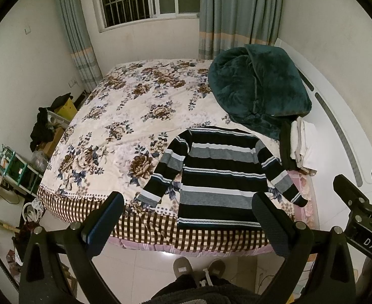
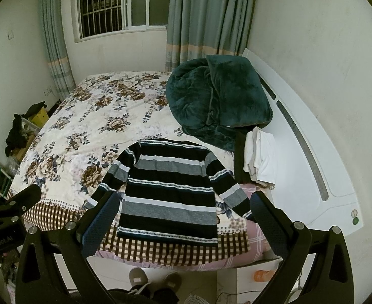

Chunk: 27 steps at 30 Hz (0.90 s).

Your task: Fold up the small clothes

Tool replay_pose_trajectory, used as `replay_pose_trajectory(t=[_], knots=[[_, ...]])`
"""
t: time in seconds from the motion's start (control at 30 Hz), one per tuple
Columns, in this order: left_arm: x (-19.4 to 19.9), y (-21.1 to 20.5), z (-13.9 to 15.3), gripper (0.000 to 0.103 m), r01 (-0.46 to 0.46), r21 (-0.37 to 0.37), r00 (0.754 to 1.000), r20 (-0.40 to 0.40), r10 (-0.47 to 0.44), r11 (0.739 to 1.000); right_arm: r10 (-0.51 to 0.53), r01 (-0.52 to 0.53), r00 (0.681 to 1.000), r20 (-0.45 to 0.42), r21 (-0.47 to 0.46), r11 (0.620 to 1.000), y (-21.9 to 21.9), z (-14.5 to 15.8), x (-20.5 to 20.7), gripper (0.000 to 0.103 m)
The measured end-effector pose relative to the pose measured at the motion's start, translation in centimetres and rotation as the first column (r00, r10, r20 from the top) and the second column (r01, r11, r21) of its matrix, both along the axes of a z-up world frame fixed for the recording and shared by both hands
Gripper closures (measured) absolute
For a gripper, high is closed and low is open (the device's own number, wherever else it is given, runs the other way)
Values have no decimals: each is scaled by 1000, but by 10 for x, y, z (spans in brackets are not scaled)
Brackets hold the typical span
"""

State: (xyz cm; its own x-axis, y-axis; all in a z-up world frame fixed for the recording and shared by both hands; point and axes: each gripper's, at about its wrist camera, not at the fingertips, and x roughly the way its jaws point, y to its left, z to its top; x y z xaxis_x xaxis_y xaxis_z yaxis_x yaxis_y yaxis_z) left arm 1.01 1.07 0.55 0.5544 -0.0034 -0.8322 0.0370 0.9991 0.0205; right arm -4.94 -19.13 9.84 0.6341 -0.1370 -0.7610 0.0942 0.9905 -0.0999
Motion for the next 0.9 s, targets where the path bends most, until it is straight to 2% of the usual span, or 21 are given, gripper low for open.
replay_pose_trajectory(t=[0.9], knots=[[3,2,2,0,2,-6,1000,10,-2,1000,0,0,1000,6,3,1000,0,3,-2,0]])
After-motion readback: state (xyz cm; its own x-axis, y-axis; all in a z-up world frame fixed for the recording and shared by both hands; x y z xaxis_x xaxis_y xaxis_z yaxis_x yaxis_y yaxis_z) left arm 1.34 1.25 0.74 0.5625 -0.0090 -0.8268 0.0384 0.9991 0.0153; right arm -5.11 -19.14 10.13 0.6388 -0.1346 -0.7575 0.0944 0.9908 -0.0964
